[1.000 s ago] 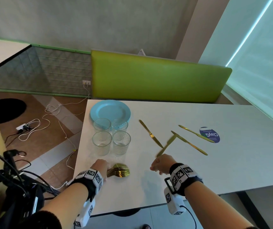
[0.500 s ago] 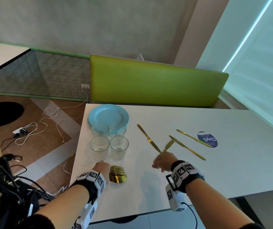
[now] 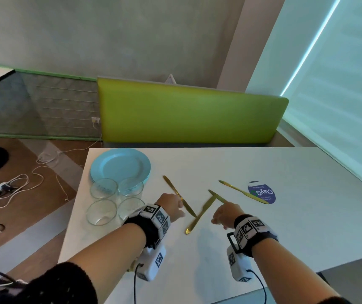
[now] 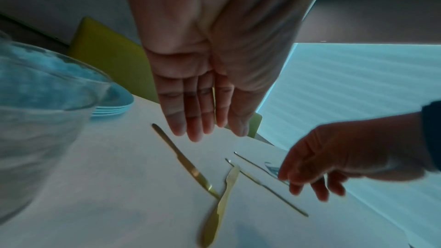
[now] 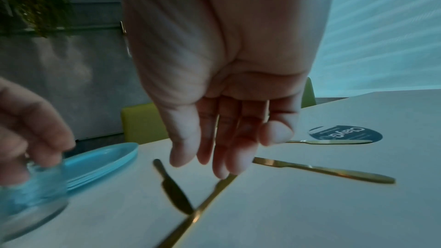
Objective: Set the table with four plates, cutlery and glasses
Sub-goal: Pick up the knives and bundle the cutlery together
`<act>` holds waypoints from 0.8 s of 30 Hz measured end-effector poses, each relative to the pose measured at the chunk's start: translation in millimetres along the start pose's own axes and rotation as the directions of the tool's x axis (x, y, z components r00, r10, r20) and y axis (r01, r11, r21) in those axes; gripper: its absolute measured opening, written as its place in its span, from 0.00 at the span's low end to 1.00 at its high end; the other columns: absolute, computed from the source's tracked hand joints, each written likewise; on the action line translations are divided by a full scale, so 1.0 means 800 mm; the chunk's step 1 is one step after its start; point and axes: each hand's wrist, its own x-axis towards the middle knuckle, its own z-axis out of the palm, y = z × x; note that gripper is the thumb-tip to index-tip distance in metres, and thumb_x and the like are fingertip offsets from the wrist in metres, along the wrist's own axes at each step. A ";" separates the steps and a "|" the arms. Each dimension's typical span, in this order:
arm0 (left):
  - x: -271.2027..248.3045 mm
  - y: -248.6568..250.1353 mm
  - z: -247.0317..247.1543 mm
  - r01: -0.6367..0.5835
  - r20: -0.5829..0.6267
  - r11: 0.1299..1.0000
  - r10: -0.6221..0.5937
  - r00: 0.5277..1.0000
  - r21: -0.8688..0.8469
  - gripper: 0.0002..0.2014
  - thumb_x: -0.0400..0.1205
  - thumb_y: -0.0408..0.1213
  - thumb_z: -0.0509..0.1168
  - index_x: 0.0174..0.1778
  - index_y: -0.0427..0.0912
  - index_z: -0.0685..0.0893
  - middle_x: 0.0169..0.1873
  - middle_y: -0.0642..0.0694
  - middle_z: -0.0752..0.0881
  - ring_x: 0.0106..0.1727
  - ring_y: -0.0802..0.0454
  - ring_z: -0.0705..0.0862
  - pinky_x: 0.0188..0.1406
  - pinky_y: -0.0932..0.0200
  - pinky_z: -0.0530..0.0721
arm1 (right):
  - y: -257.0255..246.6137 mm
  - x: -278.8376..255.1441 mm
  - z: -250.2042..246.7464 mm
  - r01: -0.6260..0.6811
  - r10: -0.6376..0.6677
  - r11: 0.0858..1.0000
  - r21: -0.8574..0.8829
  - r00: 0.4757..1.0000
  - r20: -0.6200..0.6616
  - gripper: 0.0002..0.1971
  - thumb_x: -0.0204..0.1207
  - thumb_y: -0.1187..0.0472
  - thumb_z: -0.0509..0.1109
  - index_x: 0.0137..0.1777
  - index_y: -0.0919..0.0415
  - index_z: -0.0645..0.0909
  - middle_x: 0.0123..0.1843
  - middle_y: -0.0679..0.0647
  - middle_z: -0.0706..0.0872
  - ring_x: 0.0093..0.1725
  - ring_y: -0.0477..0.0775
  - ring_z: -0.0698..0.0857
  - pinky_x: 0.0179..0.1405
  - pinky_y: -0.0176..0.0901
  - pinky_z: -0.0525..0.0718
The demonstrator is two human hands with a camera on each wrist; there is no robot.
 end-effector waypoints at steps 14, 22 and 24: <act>0.178 0.094 0.024 0.059 0.037 0.993 -0.056 0.998 -0.107 0.16 0.80 0.39 0.67 0.63 0.38 0.83 0.63 0.43 0.84 0.65 0.48 0.81 0.63 0.62 0.78 | 0.113 0.160 -0.027 -0.105 0.116 0.953 -0.284 0.993 0.022 0.19 0.77 0.49 0.69 0.60 0.63 0.83 0.58 0.55 0.87 0.59 0.55 0.86 0.35 0.35 0.76; 0.223 0.102 0.042 0.109 0.044 0.989 -0.105 0.993 -0.095 0.16 0.80 0.39 0.67 0.62 0.38 0.83 0.62 0.43 0.84 0.65 0.48 0.82 0.63 0.62 0.78 | 0.127 0.195 -0.030 -0.107 0.097 0.968 -0.227 0.994 -0.054 0.22 0.74 0.47 0.72 0.59 0.64 0.82 0.56 0.55 0.88 0.45 0.53 0.82 0.46 0.40 0.81; 0.230 0.106 0.045 0.108 0.051 0.990 -0.103 0.993 -0.094 0.15 0.80 0.38 0.68 0.61 0.38 0.83 0.62 0.43 0.84 0.64 0.48 0.82 0.63 0.62 0.78 | 0.132 0.201 -0.033 -0.124 0.113 0.974 -0.192 0.991 -0.065 0.20 0.74 0.49 0.73 0.58 0.64 0.82 0.54 0.55 0.87 0.46 0.53 0.83 0.47 0.40 0.81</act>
